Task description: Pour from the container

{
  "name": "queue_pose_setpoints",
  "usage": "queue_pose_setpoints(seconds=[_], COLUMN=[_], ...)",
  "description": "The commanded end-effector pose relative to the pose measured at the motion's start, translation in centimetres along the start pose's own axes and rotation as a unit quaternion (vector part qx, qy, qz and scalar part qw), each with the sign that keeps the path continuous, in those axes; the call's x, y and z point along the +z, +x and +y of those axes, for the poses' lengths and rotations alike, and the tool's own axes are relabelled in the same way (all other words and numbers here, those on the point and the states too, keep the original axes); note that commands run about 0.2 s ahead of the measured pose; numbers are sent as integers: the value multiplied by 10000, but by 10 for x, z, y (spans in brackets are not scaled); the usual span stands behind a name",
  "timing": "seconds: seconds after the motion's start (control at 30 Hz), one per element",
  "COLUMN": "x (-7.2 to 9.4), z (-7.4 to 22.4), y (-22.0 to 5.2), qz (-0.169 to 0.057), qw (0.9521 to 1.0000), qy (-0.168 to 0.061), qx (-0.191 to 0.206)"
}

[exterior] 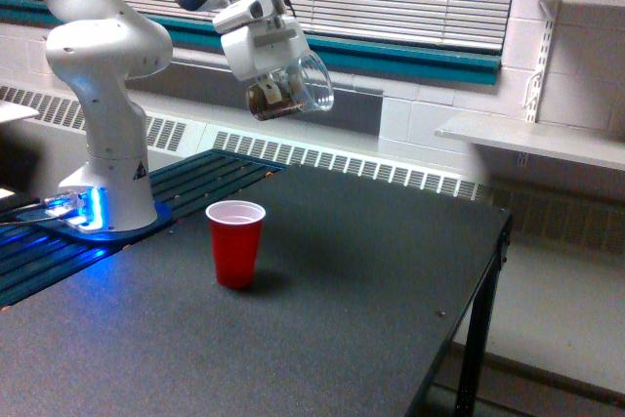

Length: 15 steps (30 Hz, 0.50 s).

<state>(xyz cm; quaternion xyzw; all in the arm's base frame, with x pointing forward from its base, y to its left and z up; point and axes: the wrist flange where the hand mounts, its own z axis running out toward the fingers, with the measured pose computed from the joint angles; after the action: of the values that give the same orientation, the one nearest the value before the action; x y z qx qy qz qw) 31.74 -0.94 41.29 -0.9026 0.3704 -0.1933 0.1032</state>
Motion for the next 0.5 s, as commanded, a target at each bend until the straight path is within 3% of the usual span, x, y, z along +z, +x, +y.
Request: queue_pose_setpoints(seconds=[0.03,0.23,0.5], x=[6,1,7], z=[28,50,73], y=[0,17,28], qz=[-89,-28,-152], qw=[9988,9971,9946], qy=[-188,-239,-314], qx=[451,718,978])
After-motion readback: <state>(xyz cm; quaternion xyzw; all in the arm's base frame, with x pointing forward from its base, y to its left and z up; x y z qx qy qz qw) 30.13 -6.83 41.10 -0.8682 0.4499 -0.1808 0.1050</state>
